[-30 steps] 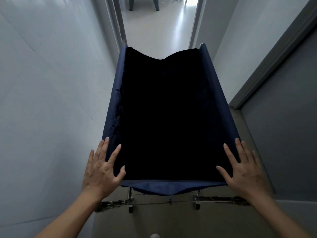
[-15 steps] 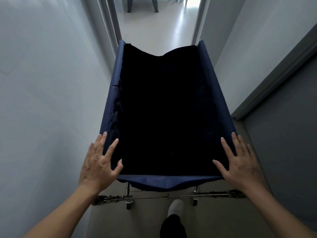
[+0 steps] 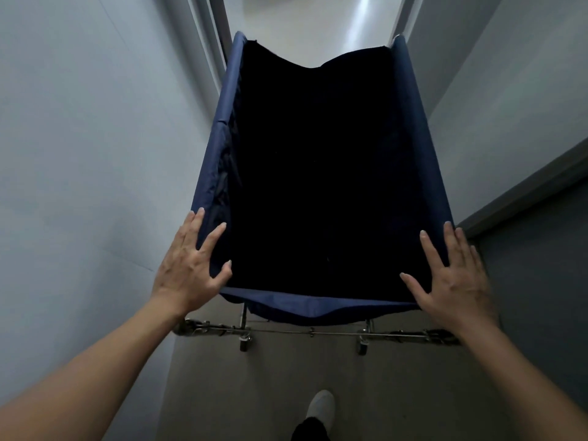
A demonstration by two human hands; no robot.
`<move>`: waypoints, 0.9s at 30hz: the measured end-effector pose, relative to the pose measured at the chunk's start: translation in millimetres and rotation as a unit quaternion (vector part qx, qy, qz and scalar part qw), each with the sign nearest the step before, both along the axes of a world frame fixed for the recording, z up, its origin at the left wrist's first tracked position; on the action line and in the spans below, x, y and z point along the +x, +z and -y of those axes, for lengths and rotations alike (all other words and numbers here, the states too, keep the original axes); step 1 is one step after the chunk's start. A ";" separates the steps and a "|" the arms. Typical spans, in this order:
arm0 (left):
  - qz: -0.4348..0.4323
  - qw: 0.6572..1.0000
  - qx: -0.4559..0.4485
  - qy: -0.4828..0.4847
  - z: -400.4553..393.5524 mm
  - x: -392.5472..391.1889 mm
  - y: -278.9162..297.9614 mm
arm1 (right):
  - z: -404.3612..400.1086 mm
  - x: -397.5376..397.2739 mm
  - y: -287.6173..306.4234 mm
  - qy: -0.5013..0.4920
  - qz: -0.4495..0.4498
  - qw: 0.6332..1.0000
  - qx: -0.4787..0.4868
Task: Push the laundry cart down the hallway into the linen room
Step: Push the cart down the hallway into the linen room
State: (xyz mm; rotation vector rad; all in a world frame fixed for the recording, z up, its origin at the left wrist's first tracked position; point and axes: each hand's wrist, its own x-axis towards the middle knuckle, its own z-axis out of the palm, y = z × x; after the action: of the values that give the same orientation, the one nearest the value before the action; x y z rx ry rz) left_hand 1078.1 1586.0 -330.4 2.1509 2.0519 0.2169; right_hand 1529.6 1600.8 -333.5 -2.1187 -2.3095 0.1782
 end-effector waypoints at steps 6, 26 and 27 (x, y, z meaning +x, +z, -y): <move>-0.003 1.000 0.022 -0.009 -70.9 -6.8 -7.2 | -67.6 -1.2 -8.4 0.002 0.009 1.000 0.021; -0.001 1.000 0.009 -0.007 -343.8 -21.5 -3.1 | -329.9 -22.0 -9.4 -0.017 0.040 0.999 0.022; -0.001 1.000 0.007 -0.008 -358.4 -22.4 -2.3 | -344.4 -22.7 -9.7 -0.019 0.041 0.999 0.021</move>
State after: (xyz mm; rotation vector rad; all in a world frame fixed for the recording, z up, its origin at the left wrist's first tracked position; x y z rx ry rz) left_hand 1055.7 1944.4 -332.7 2.1750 2.0401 0.2266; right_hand 1506.9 1945.2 -343.3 -2.1878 -2.2919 0.0439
